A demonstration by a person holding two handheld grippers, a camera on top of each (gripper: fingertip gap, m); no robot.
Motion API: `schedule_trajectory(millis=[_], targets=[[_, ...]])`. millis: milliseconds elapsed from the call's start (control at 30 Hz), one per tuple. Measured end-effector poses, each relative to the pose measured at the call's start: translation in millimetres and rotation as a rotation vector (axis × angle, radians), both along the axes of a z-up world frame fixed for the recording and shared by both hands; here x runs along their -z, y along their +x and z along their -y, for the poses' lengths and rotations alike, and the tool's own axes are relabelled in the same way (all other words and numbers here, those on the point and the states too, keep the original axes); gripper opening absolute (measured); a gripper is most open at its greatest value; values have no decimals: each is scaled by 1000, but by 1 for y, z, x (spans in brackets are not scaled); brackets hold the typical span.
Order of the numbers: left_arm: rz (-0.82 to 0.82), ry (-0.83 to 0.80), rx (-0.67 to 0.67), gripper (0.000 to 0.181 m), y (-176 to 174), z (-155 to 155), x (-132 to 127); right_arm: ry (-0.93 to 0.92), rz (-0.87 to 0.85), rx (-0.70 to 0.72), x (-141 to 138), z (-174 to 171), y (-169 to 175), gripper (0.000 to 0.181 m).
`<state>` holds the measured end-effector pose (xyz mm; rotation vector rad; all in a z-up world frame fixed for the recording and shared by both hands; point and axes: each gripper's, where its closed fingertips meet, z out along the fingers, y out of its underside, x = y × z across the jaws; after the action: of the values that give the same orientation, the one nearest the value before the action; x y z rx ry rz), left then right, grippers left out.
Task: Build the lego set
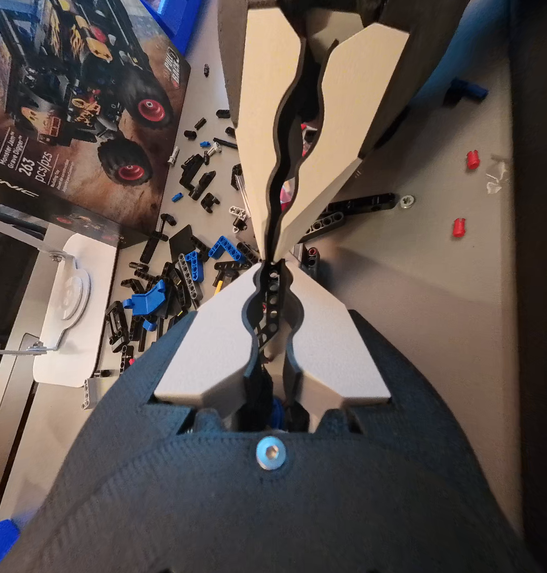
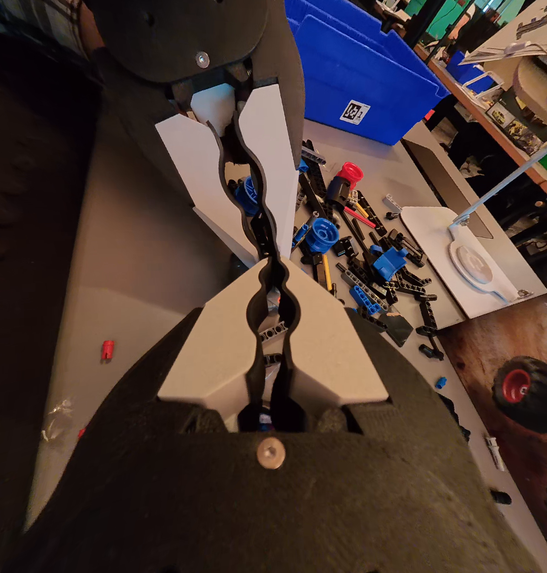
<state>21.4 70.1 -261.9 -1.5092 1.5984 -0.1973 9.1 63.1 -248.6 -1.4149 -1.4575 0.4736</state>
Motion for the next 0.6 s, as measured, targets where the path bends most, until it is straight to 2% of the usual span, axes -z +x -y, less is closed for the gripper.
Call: schedule_trajectory(millis=[400,600], targets=[[21,4,15,4,1,2,-1,-36,-31,-36,-11,8,7,0],[3,22,21,3,3,3,0,-15,6,-29,-6,7,6,0]])
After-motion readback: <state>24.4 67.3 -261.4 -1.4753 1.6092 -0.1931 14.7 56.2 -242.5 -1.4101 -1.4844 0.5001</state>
